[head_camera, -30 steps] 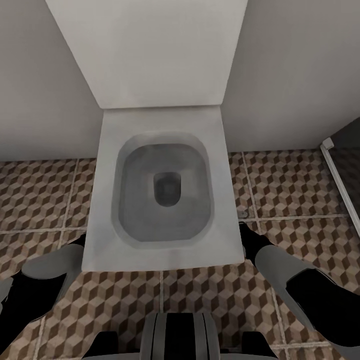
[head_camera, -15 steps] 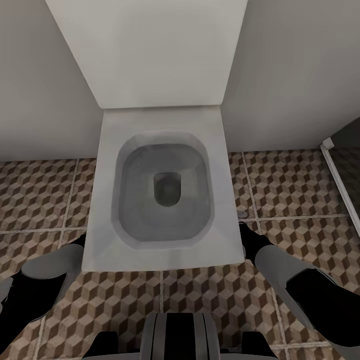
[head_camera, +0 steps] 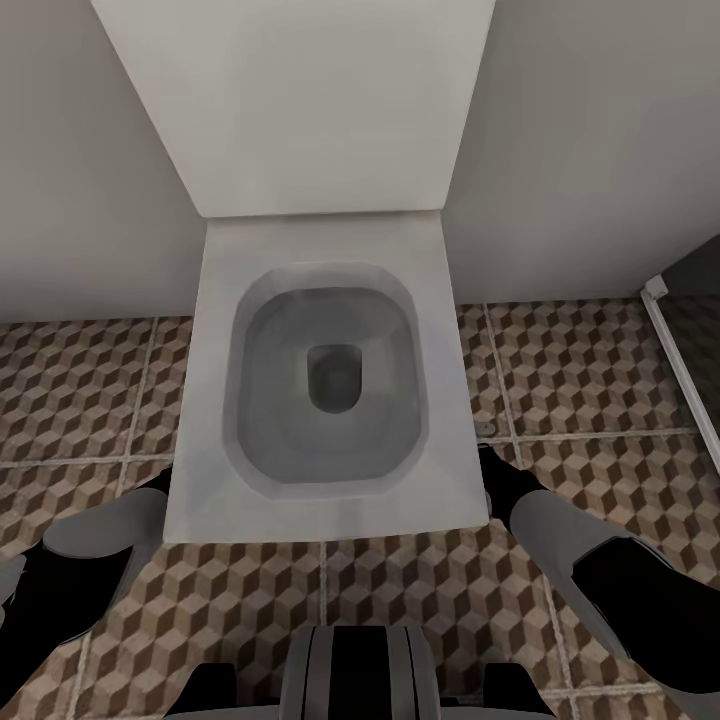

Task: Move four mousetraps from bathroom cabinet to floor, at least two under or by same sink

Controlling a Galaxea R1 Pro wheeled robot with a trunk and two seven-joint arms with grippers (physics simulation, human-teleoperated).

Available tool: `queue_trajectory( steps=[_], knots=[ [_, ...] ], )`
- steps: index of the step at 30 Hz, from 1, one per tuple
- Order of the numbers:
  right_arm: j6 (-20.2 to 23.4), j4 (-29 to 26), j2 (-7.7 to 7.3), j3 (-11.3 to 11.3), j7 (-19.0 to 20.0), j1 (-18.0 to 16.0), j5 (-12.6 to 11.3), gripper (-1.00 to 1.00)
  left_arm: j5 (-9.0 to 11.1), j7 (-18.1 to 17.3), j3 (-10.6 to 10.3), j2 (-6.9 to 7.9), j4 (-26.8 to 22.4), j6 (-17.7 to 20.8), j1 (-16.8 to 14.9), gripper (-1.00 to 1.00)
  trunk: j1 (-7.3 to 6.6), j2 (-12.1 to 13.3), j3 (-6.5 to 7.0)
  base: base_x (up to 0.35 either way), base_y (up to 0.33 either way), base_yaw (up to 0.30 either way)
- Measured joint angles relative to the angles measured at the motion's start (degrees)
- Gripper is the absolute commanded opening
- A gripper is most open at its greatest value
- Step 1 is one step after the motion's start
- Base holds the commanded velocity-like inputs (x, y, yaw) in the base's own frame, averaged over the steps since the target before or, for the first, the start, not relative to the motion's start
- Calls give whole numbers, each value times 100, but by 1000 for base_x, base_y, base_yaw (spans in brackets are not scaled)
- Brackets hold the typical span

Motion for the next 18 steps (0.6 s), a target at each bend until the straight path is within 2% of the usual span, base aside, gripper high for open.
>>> queue_trajectory(
  steps=[18],
  knots=[
    [-2, 3, 1, 0, 0, -1, -1, 100, 2, 0, 5, 0, 1, -1, 0, 100, 0, 0, 0, 0, 0, 0]
  ],
)
